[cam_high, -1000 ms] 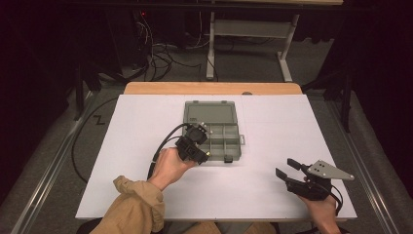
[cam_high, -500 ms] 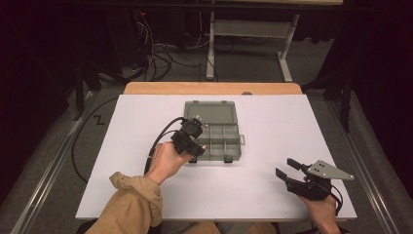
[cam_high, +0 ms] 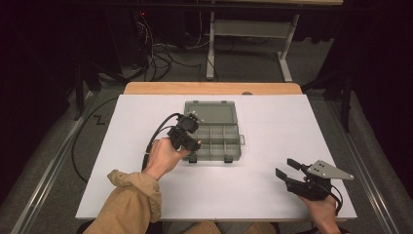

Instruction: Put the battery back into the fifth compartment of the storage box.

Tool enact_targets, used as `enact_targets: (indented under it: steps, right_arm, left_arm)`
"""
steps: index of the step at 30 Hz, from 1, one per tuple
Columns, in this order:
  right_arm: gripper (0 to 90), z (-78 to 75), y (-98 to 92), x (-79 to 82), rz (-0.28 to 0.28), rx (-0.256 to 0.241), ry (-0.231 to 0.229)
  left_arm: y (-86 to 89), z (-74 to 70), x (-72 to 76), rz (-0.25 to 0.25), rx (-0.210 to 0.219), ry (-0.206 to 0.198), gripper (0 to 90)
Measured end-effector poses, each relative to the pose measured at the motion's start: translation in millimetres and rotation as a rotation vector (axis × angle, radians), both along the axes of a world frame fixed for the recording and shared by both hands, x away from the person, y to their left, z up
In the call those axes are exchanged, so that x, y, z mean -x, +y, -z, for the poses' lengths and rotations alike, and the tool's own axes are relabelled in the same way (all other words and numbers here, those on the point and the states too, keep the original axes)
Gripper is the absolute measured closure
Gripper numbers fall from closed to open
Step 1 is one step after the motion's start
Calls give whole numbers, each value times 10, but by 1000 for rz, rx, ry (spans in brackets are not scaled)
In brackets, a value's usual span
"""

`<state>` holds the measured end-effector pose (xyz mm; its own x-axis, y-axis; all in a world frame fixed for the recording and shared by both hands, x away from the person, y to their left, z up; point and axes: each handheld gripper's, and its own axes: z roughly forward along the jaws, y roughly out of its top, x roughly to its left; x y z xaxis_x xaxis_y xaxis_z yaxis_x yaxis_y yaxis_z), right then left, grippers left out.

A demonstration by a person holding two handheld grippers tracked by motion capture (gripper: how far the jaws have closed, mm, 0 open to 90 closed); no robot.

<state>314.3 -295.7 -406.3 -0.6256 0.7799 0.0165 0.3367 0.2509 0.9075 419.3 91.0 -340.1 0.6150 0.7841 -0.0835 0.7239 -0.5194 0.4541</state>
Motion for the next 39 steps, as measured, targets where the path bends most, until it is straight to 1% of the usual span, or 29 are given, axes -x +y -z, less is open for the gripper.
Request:
enact_targets:
  steps: [6,9,12,14,18,21,23,24,26,28,29,36,39]
  right_arm:
    - [418,1,7,-3,-5,1,1]
    - [418,5,2,-4,-1,1,8]
    - [418,2,4,-3,-3,2,5]
    - [418,2,7,-2,-4,1,5]
    - [418,7,2,-7,-3,3,7]
    - [418,2,-1,-5,-3,-2,3]
    - [418,3,1,-5,-3,2,4]
    - [418,2,4,-4,-4,2,4]
    - [418,-1,6,-1,-5,0,1]
    - [418,2,3,-3,-8,2,3]
    - [418,3,0,-3,-6,2,4]
    - [418,0,3,-6,-7,0,2]
    - [418,4,-6,-12,-7,-1,5]
  left_arm:
    - [31,23,-48,-17,-9,1,762]
    - [54,49,-86,-33,-25,-2,762]
    - [65,83,-117,-49,-48,-4,762]
    - [75,105,-138,-56,-56,-1,762]
    - [99,147,-193,-72,-57,13,762]
    - [98,183,-220,-76,-60,25,761]
    - [90,204,-234,-77,-63,33,761]
    - [86,216,-240,-83,-60,32,761]
    - [79,232,-252,-87,-65,34,760]
    - [66,251,-261,-89,-83,32,760]
    - [65,260,-267,-91,-84,36,760]
    - [74,335,-294,-99,-81,57,756]
    - [81,341,-292,-89,-80,55,738]
